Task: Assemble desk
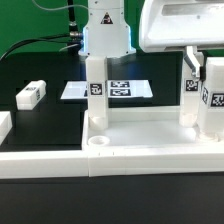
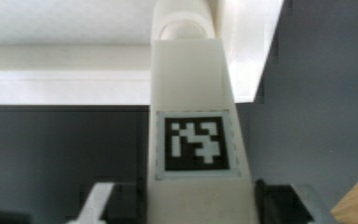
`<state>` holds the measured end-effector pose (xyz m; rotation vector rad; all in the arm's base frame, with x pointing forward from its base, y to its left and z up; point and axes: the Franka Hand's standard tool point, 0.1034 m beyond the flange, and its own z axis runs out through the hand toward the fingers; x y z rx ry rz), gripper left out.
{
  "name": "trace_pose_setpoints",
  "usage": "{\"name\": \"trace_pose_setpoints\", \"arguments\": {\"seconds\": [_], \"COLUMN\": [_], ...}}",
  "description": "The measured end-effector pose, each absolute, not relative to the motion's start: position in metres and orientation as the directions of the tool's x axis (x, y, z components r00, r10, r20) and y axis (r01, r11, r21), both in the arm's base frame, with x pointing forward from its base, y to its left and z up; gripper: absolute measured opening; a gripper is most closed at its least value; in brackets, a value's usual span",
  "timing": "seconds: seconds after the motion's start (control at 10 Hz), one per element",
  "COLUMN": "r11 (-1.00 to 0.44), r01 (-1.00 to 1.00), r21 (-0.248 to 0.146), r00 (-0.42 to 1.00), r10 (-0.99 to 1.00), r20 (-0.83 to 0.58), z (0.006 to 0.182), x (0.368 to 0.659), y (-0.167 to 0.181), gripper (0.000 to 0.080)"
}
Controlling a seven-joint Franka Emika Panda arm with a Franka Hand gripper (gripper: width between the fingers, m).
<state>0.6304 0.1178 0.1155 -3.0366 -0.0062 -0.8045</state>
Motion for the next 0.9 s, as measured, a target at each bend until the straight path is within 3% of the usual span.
{"name": "trace_pose_setpoints", "arguments": {"seconds": [0.8, 0.9], "r11": [-1.0, -1.0], "r01": [-0.017, -0.012], "r21": [-0.019, -0.016], "r00": [0.846, 0.847], "r10": [-0.024, -0.019], "r20": [0.532, 0.531], "z": [0.117, 0.117], "x": [0.628, 0.628], "y": [0.106, 0.106], "gripper": [0.0287, 0.0349]}}
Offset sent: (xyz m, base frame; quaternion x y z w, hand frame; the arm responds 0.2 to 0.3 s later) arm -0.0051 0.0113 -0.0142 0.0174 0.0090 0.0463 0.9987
